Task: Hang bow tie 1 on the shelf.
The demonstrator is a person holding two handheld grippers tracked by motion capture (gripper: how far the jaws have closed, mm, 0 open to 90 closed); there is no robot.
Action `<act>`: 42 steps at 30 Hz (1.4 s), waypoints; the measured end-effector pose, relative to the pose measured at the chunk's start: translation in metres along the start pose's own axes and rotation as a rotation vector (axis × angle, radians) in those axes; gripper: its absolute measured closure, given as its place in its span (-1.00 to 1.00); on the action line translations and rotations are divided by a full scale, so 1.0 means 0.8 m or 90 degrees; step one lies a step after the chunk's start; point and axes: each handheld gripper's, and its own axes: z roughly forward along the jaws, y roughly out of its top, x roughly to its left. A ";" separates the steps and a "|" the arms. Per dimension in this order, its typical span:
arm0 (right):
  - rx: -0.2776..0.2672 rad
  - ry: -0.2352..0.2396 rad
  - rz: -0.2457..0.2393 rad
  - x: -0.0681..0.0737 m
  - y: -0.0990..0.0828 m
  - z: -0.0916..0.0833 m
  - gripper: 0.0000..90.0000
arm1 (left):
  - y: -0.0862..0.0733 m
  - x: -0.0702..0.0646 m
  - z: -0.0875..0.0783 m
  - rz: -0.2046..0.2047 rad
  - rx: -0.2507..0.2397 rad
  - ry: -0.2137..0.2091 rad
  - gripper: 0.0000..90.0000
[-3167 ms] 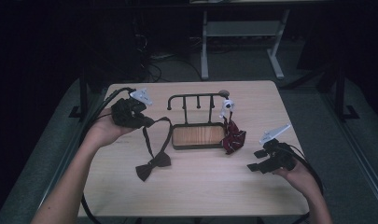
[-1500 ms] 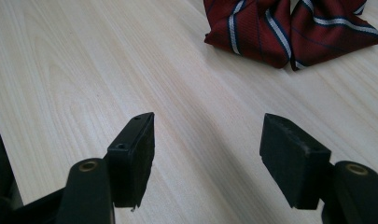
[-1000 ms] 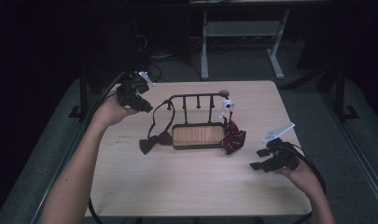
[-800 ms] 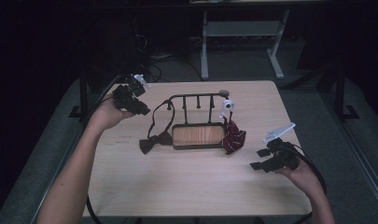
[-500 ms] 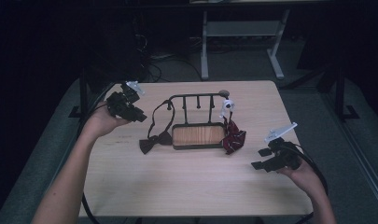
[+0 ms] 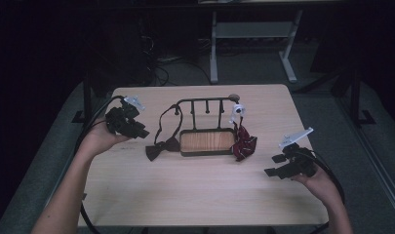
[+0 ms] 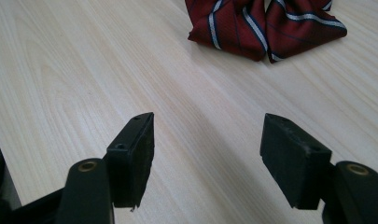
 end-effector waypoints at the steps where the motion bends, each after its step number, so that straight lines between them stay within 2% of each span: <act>1: 0.001 0.000 0.003 0.000 0.000 0.000 -0.23 | -0.002 -0.002 0.001 -0.003 -0.004 -0.001 0.43; 15: 0.002 0.002 0.006 -0.002 -0.002 0.002 -0.24 | -0.029 -0.013 0.009 -0.002 -0.013 -0.019 0.28; 21: 0.005 0.004 0.007 -0.001 -0.001 0.004 -0.24 | -0.045 -0.017 0.014 -0.007 -0.022 -0.018 0.25; 32: 0.009 0.005 0.005 0.000 -0.001 0.006 -0.24 | -0.062 -0.025 0.021 -0.006 -0.029 -0.019 0.18; 42: 0.012 0.006 0.003 0.000 -0.002 0.009 -0.24 | -0.079 -0.035 0.035 -0.015 -0.040 -0.024 0.09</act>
